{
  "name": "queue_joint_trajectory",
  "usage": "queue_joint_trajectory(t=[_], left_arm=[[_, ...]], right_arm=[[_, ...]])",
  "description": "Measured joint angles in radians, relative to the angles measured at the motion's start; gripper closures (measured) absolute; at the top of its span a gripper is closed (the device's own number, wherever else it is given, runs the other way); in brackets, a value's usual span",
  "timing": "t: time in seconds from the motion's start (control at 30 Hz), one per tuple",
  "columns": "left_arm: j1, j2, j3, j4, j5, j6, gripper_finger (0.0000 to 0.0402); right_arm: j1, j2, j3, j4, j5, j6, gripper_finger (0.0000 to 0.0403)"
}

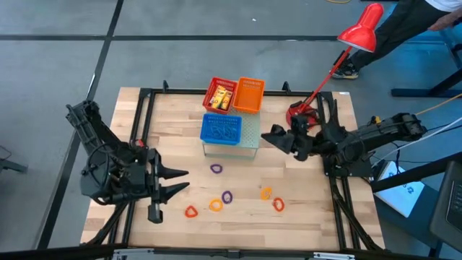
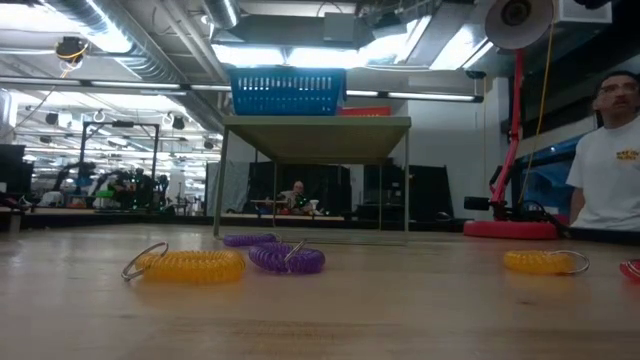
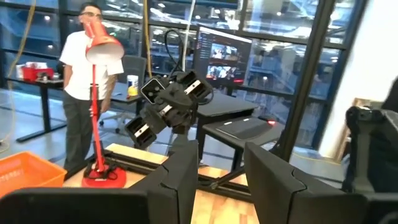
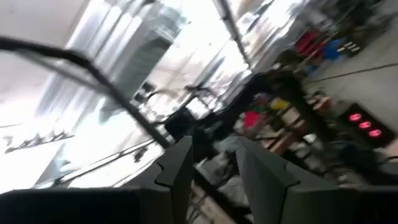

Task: Pick & Place Office Desk Supplies
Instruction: Put the orange spring keychain into the orange basket on the shelf

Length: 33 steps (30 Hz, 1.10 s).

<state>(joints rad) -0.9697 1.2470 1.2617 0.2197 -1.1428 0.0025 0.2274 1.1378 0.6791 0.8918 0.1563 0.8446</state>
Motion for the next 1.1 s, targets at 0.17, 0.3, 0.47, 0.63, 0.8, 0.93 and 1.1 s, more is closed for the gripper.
queue_joint_trajectory(t=[0.17, 0.3, 0.47, 0.63, 0.8, 0.93, 1.1], left_arm=[[0.018, -0.002, 0.0, -0.004, 0.044, 0.001, 0.0276], [0.023, -0.002, 0.0, -0.018, 0.044, -0.013, 0.0276], [0.023, -0.002, 0.0, -0.022, 0.036, -0.025, 0.0276], [0.023, -0.002, 0.0, -0.022, 0.013, -0.042, 0.0276], [0.023, -0.002, 0.0, -0.022, 0.011, -0.051, 0.0276], [0.023, -0.002, 0.0, -0.04, 0.016, -0.066, 0.0276], [0.023, -0.002, 0.0, -0.043, 0.017, -0.067, 0.0276]], right_arm=[[-0.012, 0.006, 0.002, 0.002, -0.056, 0.085, 0.0275], [-0.015, 0.008, 0.084, -0.135, -0.154, 0.198, 0.0275], [0.133, 0.11, 0.34, -0.665, -0.212, 0.163, 0.0275], [0.26, 0.278, 0.586, -1.495, -0.168, 0.1, 0.0275], [0.385, 0.421, 0.585, -1.833, -0.135, 0.275, 0.0275], [0.451, 0.488, 0.5, -1.801, -0.206, 0.366, 0.0275], [0.458, 0.499, 0.425, -1.693, -0.184, 0.463, 0.0275]])
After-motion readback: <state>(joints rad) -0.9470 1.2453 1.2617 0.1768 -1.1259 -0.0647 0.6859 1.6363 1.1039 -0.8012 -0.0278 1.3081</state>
